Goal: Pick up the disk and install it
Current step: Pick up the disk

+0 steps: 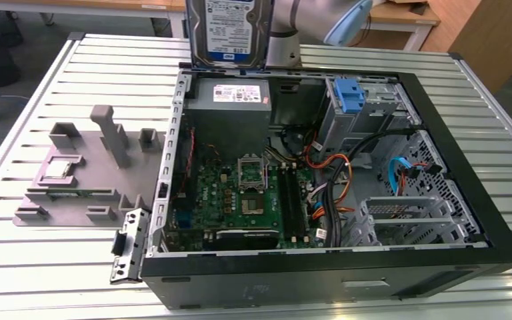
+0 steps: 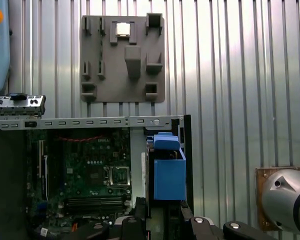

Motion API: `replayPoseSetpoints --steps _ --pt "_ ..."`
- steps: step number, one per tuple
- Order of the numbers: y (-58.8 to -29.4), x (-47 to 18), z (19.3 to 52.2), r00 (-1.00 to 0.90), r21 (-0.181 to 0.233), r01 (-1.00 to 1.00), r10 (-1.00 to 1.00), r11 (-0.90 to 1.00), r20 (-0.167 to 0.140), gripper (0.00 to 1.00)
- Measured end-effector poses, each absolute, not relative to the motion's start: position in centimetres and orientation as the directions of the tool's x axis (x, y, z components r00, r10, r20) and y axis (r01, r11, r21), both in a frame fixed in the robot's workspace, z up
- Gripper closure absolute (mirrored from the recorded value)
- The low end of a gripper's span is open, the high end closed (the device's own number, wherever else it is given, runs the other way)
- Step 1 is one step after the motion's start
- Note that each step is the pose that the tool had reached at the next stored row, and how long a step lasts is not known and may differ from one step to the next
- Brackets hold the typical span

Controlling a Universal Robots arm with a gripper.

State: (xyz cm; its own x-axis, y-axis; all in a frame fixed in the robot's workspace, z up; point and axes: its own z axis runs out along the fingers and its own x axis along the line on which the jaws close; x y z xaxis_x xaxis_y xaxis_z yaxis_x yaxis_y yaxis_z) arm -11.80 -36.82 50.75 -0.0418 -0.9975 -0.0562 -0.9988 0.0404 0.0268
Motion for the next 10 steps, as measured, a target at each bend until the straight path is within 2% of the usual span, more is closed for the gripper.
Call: replayPoseSetpoints --steps 10 --pt "-36.8 -10.5 50.7 -0.042 0.027 -0.999 -0.998 0.040 -0.056 0.65"
